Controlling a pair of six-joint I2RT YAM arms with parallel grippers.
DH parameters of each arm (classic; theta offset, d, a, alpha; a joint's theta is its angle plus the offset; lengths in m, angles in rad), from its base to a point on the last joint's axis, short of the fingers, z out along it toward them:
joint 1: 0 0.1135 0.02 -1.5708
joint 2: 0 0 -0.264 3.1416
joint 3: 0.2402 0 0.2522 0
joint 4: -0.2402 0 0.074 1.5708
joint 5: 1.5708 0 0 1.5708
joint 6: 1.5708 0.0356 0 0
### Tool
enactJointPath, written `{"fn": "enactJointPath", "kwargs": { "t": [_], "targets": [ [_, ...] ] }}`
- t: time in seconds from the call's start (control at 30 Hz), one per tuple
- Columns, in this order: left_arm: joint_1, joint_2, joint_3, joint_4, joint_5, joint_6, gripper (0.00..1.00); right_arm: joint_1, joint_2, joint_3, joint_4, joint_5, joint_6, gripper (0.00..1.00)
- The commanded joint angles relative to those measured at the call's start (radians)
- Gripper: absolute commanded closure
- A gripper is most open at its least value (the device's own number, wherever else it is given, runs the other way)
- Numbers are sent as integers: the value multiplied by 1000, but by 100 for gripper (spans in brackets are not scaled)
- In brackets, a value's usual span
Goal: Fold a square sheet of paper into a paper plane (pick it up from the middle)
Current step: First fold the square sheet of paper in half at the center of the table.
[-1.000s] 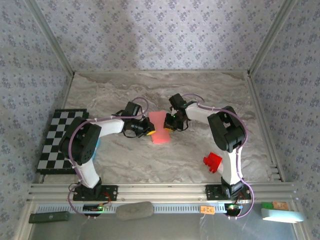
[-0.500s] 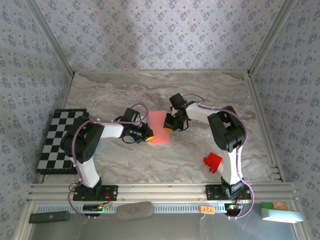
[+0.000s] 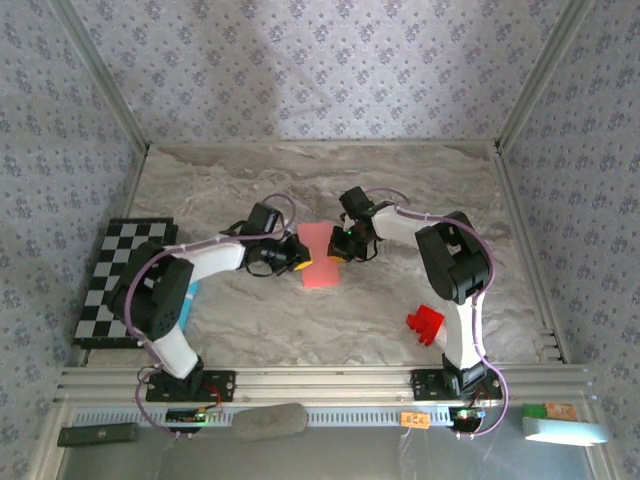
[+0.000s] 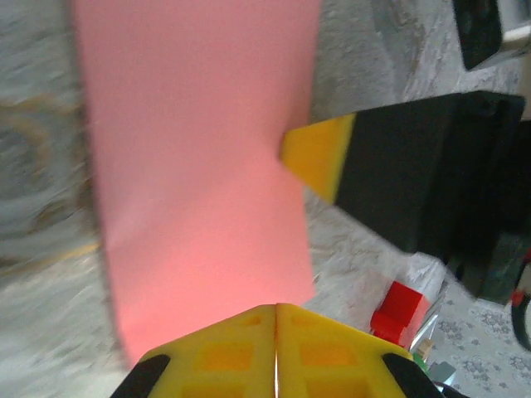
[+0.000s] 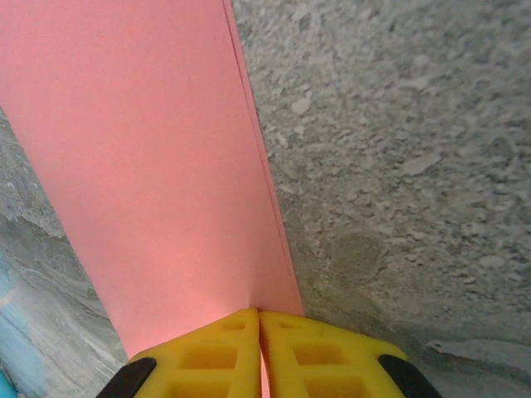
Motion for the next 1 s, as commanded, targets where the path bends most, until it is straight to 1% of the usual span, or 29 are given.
{"fn": "enactJointPath", "kwargs": {
  "t": [0.0, 0.13, 0.27, 0.47, 0.63, 0.7, 0.83, 0.97],
  "targets": [
    [-32, 71, 40, -63, -44, -5, 93, -20, 141, -92, -138, 243, -4, 88],
    [-49, 110, 37, -103, -68, 1, 93, -20, 144, -91, -134, 242, -3, 88],
    [-53, 113, -7, -132, -86, 4, 93, -20, 145, -93, -133, 246, -3, 88],
    [-57, 60, -146, -171, -112, 16, 93, -20, 148, -93, -131, 257, 2, 89],
    [-57, -30, -228, -218, -127, 30, 93, -22, 146, -93, -130, 269, 3, 89],
    [-58, -77, -219, -238, -131, 40, 93, -21, 143, -93, -128, 270, 4, 89],
    [-55, -164, -145, -243, -151, 54, 93, -17, 128, -93, -122, 256, 8, 89],
    [-40, -189, -85, -206, -183, 49, 90, -12, 78, -92, -120, 229, 32, 89]
  ]
}}
